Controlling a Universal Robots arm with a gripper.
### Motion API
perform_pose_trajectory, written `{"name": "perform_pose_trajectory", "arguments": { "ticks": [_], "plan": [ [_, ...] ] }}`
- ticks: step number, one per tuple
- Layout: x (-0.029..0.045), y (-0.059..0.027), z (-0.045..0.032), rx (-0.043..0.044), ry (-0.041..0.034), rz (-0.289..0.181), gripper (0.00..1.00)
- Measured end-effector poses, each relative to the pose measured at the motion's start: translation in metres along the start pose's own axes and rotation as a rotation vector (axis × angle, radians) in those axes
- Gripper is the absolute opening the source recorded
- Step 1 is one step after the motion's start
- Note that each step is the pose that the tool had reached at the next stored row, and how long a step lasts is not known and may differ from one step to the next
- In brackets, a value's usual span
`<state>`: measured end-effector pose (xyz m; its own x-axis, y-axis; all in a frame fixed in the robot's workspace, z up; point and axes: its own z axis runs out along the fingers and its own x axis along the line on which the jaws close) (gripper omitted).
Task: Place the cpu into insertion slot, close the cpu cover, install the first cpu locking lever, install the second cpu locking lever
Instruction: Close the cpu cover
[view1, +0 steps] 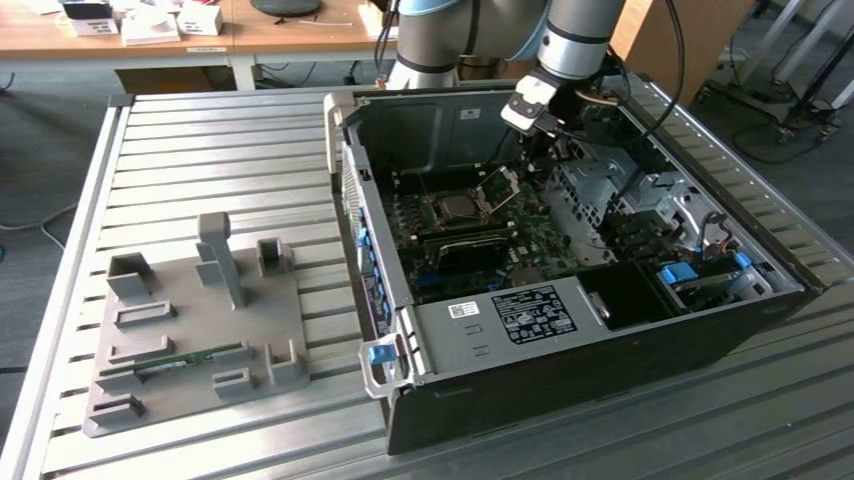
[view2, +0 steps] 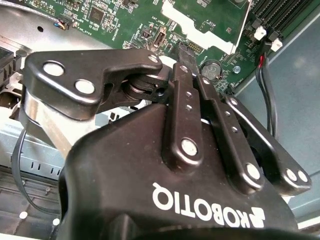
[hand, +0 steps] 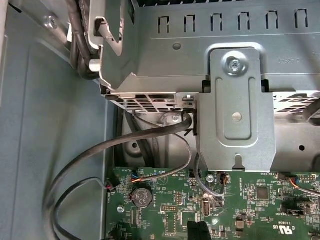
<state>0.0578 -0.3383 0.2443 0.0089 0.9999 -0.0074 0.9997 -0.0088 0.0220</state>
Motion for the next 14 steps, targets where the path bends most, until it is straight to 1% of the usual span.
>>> {"name": "perform_pose_trajectory", "arguments": {
  "ticks": [14],
  "plan": [
    [0.0000, -0.0012, 0.0010, -0.0001, 0.0003, 0.000, 0.11]
  ]
}}
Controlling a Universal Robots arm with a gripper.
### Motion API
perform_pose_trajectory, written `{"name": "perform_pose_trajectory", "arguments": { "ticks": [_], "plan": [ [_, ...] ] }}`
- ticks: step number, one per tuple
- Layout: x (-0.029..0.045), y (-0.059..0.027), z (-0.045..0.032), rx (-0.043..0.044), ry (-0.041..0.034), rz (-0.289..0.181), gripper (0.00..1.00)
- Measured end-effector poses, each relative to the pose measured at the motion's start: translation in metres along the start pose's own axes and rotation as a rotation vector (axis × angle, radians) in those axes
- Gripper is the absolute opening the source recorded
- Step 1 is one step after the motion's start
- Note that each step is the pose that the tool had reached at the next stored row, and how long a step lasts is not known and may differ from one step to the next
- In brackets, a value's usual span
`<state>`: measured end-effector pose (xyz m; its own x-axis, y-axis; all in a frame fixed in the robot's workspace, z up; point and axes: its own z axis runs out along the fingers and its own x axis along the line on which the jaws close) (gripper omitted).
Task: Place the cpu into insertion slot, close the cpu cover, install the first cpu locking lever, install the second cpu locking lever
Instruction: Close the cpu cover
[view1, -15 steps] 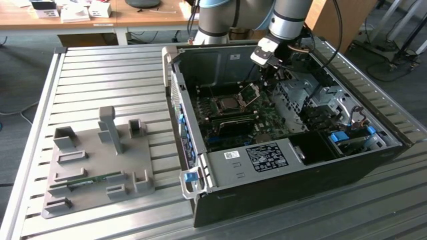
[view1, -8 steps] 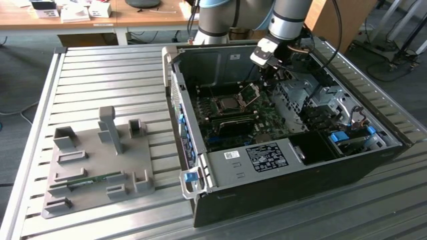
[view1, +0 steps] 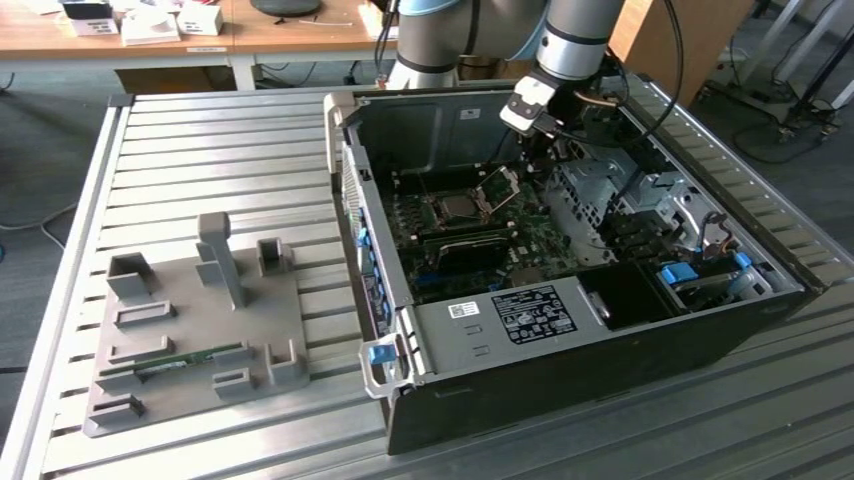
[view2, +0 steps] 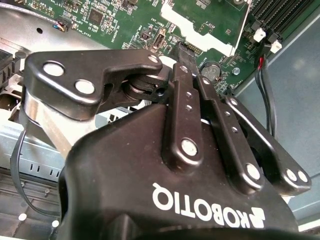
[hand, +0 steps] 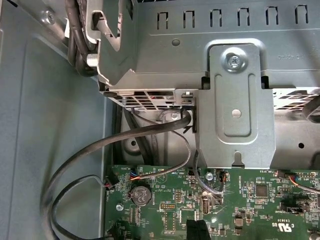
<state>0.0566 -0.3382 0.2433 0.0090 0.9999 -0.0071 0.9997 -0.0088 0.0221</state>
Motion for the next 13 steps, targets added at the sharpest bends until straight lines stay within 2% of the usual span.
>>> {"name": "perform_pose_trajectory", "arguments": {
  "ticks": [13],
  "plan": [
    [0.0000, -0.0025, 0.0003, -0.0009, 0.0000, 0.000, 0.11]
  ]
}}
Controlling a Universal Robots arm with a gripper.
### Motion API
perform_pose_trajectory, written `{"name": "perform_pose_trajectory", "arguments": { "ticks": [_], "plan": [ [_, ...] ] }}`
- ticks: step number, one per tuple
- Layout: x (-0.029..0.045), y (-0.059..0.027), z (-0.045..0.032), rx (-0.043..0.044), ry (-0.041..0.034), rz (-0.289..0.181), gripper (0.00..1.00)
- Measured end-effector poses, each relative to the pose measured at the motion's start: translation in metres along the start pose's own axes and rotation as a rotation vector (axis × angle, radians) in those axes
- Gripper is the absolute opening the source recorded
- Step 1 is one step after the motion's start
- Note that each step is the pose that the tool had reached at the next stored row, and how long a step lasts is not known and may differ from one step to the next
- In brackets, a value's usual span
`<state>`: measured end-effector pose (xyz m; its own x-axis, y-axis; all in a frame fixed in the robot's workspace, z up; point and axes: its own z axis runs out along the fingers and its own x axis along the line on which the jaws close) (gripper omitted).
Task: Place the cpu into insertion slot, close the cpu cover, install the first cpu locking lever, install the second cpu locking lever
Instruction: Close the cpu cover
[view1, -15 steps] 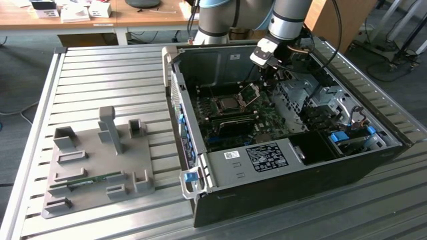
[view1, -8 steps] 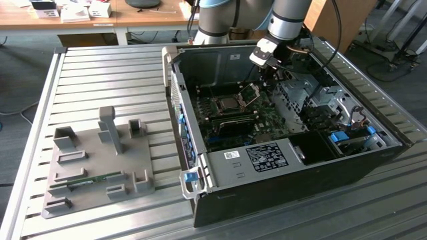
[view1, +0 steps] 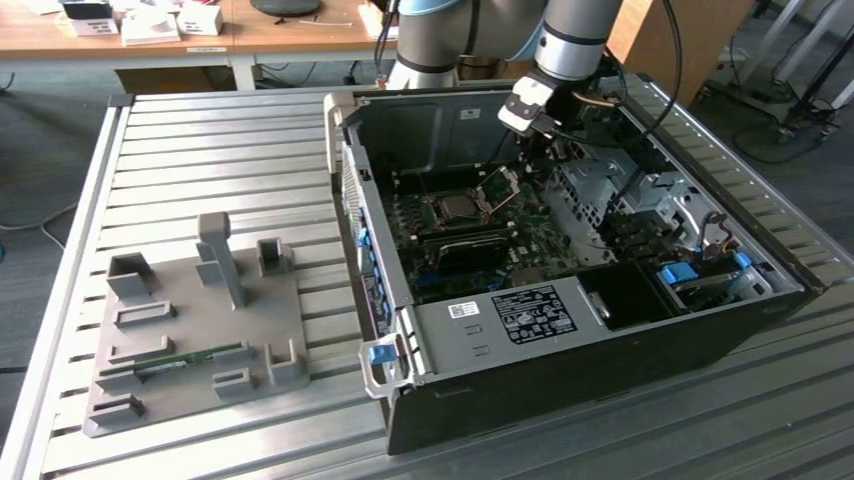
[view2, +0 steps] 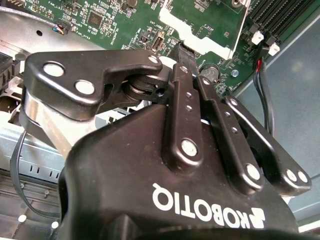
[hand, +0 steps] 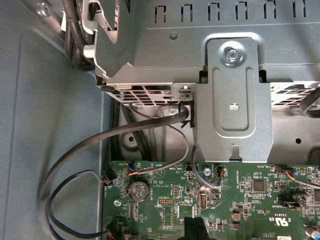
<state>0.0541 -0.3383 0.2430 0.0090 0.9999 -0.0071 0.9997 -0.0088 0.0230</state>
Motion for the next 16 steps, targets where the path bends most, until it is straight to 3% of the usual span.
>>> {"name": "perform_pose_trajectory", "arguments": {
  "ticks": [16],
  "plan": [
    [0.0000, -0.0039, 0.0007, 0.0000, -0.0001, 0.000, 0.11]
  ]
}}
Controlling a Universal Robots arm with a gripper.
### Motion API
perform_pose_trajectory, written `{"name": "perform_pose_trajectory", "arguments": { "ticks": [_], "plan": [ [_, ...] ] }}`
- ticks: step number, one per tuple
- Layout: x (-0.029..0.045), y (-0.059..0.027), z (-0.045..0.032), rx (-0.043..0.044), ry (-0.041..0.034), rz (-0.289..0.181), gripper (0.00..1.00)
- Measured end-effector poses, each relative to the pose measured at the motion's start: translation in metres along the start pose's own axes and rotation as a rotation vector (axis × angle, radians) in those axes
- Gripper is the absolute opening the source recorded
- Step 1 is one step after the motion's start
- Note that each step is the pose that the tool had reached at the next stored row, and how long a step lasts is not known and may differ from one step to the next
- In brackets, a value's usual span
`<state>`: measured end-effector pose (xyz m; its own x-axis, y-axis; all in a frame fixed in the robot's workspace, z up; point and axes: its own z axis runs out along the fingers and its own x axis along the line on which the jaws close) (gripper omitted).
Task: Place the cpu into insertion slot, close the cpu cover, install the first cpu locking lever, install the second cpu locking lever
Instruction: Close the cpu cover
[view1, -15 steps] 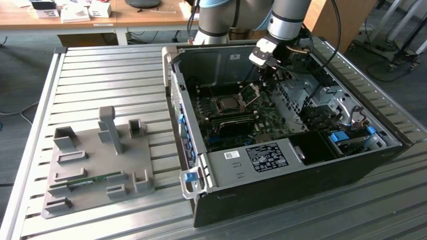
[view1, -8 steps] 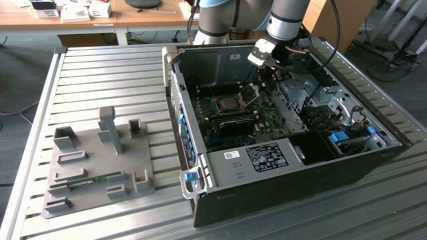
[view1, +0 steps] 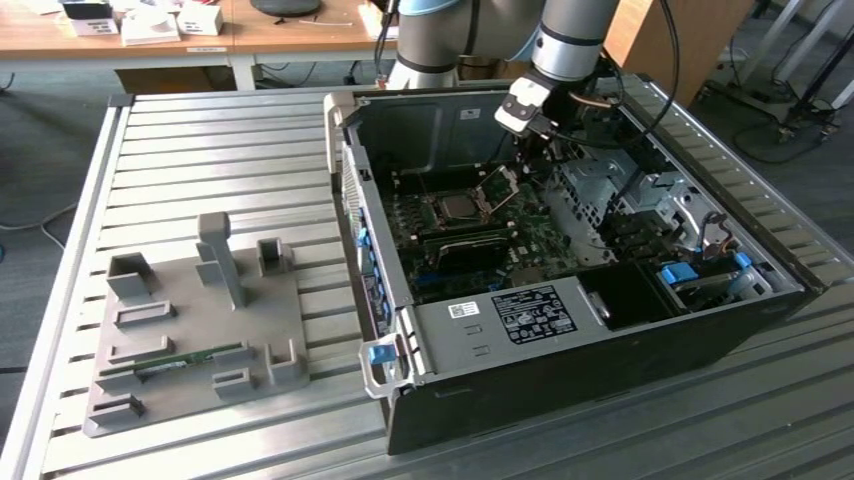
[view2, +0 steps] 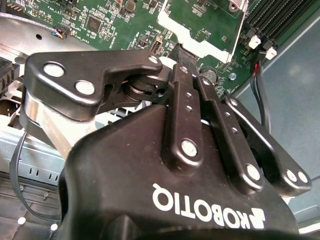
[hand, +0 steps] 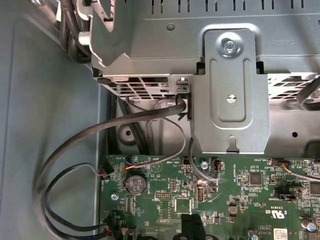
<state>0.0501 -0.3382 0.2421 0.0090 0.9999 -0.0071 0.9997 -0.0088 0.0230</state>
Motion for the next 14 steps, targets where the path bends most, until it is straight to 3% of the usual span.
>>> {"name": "perform_pose_trajectory", "arguments": {
  "ticks": [14],
  "plan": [
    [0.0000, -0.0047, 0.0007, -0.0001, 0.0001, 0.000, 0.11]
  ]
}}
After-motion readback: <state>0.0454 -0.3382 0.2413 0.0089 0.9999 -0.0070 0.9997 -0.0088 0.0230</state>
